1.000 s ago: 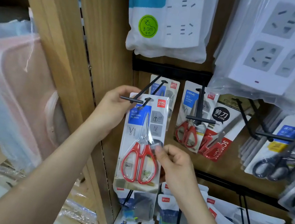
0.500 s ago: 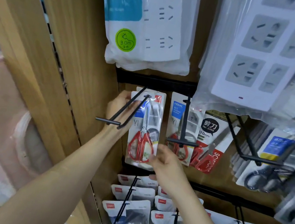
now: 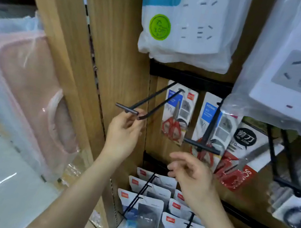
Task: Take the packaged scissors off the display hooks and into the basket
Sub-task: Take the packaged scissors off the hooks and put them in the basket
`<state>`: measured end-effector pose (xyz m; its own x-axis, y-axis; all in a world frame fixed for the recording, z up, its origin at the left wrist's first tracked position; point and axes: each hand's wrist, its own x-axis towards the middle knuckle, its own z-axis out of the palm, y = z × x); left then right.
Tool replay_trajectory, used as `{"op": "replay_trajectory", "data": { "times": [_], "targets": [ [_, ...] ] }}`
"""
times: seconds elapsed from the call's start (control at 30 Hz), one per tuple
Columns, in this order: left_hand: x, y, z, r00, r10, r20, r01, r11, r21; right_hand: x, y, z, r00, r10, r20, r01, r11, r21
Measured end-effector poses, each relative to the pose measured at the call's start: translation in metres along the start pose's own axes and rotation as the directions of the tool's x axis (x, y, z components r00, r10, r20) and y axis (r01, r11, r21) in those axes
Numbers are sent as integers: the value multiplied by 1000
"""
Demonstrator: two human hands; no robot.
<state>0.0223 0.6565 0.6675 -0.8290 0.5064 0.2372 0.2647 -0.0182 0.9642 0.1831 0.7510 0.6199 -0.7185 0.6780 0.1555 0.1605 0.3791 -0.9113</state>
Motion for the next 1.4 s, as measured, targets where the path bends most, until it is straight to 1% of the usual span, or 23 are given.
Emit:
{"op": "replay_trajectory", "data": {
  "times": [0.03,0.1,0.17,0.23,0.33,0.43,0.5,0.57,0.67,0.73,0.87,0.97,1.03,1.17,1.23,1.3,1.37,1.4],
  "targets": [
    [-13,-3,-13,999,17,-52,-18,1000,-20,-2,-1,0,999,-19,26,18,1000,5],
    [-51,-16,-47,987,3,-159,-5,1000,-10,-8,-4,7,993,-55,102,55,998,-3],
    [-90,-31,-85,969,-62,-239,67,998,14,-15,-9,20,980,-68,186,69,998,4],
    [-126,-45,-118,949,-126,-288,158,983,91,-24,-14,38,959,-72,274,70,997,16],
    [-184,-72,-168,900,-220,-377,310,930,198,-38,-23,75,908,-115,404,121,993,11],
    [-243,-94,-219,824,-273,-497,446,853,271,-59,-31,124,835,-122,536,129,991,25],
    [-280,-109,-253,763,-298,-574,529,799,287,-79,-33,164,786,-122,606,120,992,43],
    [-315,-124,-286,700,-322,-638,589,765,260,-102,-34,204,737,-103,668,79,995,67],
    [-359,-144,-334,610,-368,-702,667,717,203,-140,-26,266,680,-39,732,38,999,18],
    [-385,-158,-368,568,-395,-722,700,693,171,-168,-18,308,652,19,758,-2,1000,-24],
    [-430,-196,-432,469,-460,-754,753,655,68,-225,2,387,624,147,768,-105,989,-104],
    [-449,-232,-465,398,-531,-748,794,608,-10,-251,20,437,574,222,788,-124,975,-184],
    [-455,-260,-478,370,-574,-731,817,575,-38,-259,35,468,537,277,797,-141,961,-239],
    [-459,-335,-493,334,-652,-681,868,495,-48,-265,88,539,507,347,789,-149,937,-316],
    [-461,-381,-493,300,-690,-659,894,444,-57,-265,126,577,481,370,795,-110,925,-364],
    [-465,-429,-490,254,-734,-630,920,385,-78,-266,165,615,419,398,816,-23,903,-429],
    [-467,-483,-485,241,-759,-605,938,342,-56,-263,206,651,350,422,836,88,874,-478],
    [-467,-513,-483,239,-783,-574,949,314,-32,-261,228,669,336,426,840,151,856,-495]
  ]
}}
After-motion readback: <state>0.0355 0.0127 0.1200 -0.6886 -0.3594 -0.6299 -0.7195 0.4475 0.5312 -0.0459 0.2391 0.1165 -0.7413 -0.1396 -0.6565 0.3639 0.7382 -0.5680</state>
